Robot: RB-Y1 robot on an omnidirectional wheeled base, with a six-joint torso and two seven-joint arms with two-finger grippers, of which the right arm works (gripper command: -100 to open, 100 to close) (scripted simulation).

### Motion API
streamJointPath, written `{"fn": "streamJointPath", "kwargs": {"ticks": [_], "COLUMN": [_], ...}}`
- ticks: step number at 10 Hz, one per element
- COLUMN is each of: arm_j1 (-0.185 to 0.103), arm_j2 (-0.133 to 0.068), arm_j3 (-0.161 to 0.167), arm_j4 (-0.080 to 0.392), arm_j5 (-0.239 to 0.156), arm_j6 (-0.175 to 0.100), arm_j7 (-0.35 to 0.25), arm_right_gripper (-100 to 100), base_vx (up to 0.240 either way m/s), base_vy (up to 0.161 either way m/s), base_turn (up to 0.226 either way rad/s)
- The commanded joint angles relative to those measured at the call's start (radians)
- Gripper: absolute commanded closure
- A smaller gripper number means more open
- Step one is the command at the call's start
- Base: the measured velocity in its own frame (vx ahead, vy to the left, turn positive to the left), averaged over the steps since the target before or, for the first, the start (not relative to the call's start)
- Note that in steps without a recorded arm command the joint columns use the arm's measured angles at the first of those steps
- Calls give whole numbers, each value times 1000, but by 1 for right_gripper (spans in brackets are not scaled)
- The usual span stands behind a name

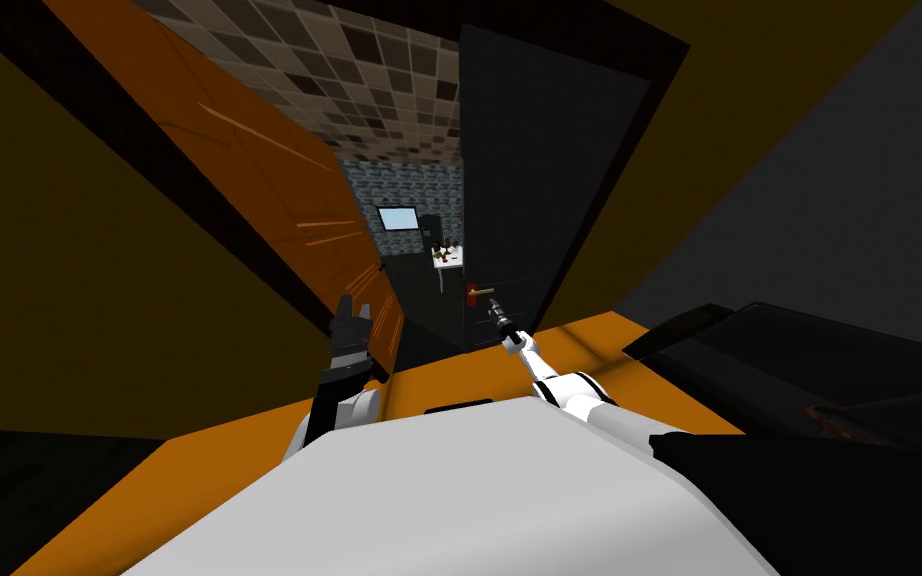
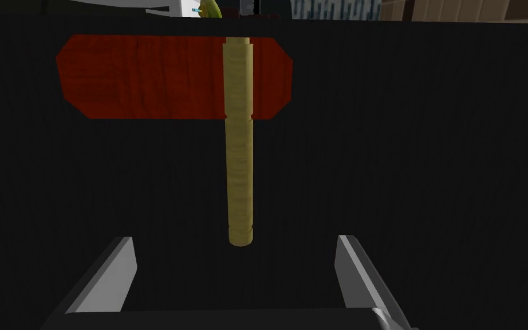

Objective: Push the door open

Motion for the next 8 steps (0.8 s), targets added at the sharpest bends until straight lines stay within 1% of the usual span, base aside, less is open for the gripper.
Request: {"fn": "streamJointPath", "kwargs": {"ticks": [1, 8], "arm_j1": [-1, -7], "arm_j2": [1, 7], "arm_j3": [-2, -19], "arm_j4": [2, 14], "arm_j5": [-2, -14], "arm_j6": [1, 6], "arm_j7": [3, 26], "arm_right_gripper": [-100, -100], "base_vx": [109, 204], "base_vy": [13, 14], "base_turn": [25, 30]}}
